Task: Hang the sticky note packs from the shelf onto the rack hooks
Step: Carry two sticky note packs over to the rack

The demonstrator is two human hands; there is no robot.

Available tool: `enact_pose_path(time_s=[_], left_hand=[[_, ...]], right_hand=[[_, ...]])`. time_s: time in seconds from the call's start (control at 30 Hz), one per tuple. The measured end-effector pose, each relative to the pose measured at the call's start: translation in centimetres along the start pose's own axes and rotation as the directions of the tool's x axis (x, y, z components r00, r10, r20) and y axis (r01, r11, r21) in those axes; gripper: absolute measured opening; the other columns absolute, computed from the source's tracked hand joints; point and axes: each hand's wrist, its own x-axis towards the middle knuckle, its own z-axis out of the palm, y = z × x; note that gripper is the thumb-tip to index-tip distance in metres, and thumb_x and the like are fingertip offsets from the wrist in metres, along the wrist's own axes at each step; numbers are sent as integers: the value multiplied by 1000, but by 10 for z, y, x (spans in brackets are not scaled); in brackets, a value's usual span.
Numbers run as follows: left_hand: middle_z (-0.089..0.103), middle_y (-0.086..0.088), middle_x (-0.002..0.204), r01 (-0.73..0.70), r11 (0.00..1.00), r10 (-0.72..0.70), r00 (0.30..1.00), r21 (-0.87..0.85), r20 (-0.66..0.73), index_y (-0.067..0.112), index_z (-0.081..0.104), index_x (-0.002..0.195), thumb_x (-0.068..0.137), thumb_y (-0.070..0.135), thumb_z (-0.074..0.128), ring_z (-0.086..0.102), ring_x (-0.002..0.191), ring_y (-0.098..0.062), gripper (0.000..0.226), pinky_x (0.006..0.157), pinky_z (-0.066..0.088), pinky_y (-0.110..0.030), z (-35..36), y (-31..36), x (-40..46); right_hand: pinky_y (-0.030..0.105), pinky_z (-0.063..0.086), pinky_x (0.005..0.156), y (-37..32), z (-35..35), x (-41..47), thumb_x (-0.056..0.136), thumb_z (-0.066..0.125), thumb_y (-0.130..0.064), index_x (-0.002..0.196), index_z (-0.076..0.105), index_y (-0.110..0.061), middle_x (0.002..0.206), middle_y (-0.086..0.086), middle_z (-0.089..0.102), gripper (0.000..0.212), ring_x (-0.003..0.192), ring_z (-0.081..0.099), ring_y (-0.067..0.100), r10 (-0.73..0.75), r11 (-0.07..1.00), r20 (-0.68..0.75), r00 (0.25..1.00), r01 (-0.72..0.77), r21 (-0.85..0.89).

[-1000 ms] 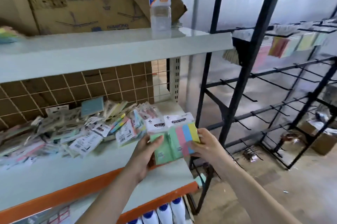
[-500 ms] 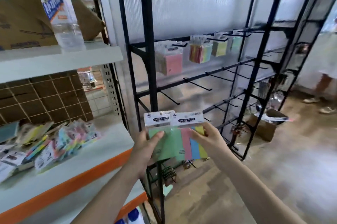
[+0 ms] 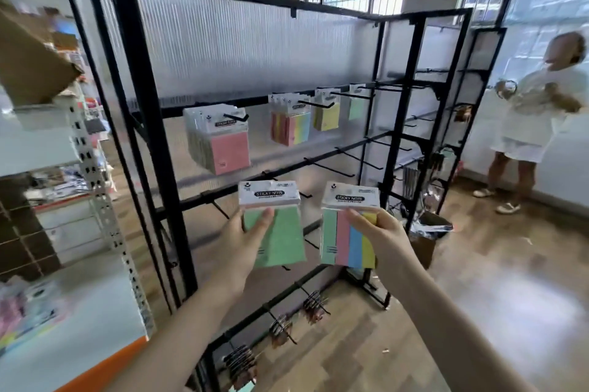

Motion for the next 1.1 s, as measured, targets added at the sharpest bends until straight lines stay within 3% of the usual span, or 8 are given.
enact_pose_path(time_s=[0.2, 0.3, 0.4, 0.57, 0.7, 0.8, 0.93, 1.1], left_hand=[[70, 17, 97, -93, 996, 93, 996, 10, -6, 45, 60, 95, 50, 86, 61, 67, 92, -7, 61, 79, 56, -32, 28, -4, 68], [69, 18, 96, -141, 990, 141, 990, -5, -31, 38, 58, 99, 49, 88, 59, 66, 87, -1, 71, 66, 51, -15, 36, 2, 98], [69, 12, 94, -195, 981, 195, 978, 0, -73, 36, 57, 97, 44, 90, 58, 66, 84, 0, 76, 65, 51, -15, 43, 8, 129], [62, 40, 81, -275, 961, 272, 957, -18, -99, 75, 49, 72, 52, 84, 57, 62, 79, 14, 23, 59, 48, -5, 58, 19, 159], [68, 26, 92, -287, 957, 281, 953, -49, -113, 59, 58, 81, 49, 84, 62, 67, 86, 0, 41, 67, 55, -19, 65, 18, 184], [69, 18, 93, -338, 941, 334, 934, -8, -128, 38, 59, 91, 65, 69, 64, 66, 87, -1, 40, 66, 51, -15, 73, 16, 196], [69, 15, 90, -337, 941, 336, 931, 17, -145, 46, 61, 83, 70, 60, 62, 67, 83, -4, 20, 61, 54, -19, 84, 14, 207], [68, 22, 90, -354, 932, 363, 910, 80, -202, 49, 62, 83, 71, 59, 61, 64, 83, 4, 15, 60, 47, -7, 95, 13, 212]], right_hand=[[16, 37, 57, -14, -11, 86, 68, 61, -65, 86, 66, -23, 60, -19, 51, 46, 59, 45, 2, -127, 976, -138, 982, 99, -192], [18, 33, 54, -22, -6, 132, 84, 61, -53, 86, 64, -22, 56, -20, 50, 32, 52, 43, -1, -173, 961, -127, 977, 139, -238], [19, 34, 58, -32, 2, 170, 87, 63, -45, 85, 63, -19, 69, -12, 53, 26, 55, 45, -3, -241, 945, -83, 967, 214, -248], [10, 31, 48, -38, 10, 212, 88, 63, -39, 88, 62, -1, 69, -1, 47, 38, 53, 39, -1, -314, 931, -46, 948, 297, -212], [11, 29, 45, -39, 15, 237, 90, 61, -41, 82, 67, -5, 58, -10, 50, 37, 49, 37, -1, -294, 945, -64, 954, 279, -173], [20, 24, 45, -39, 17, 248, 92, 59, -40, 85, 64, 7, 66, 6, 45, 48, 53, 33, 8, -291, 950, -73, 954, 279, -142], [25, 24, 50, -39, 14, 261, 90, 61, -41, 86, 57, 14, 67, 8, 44, 56, 58, 34, 12, -292, 953, -67, 954, 285, -99], [30, 30, 63, -39, 12, 280, 88, 62, -43, 87, 57, 12, 72, 10, 51, 55, 67, 41, 18, -269, 962, 25, 963, 270, -38]])
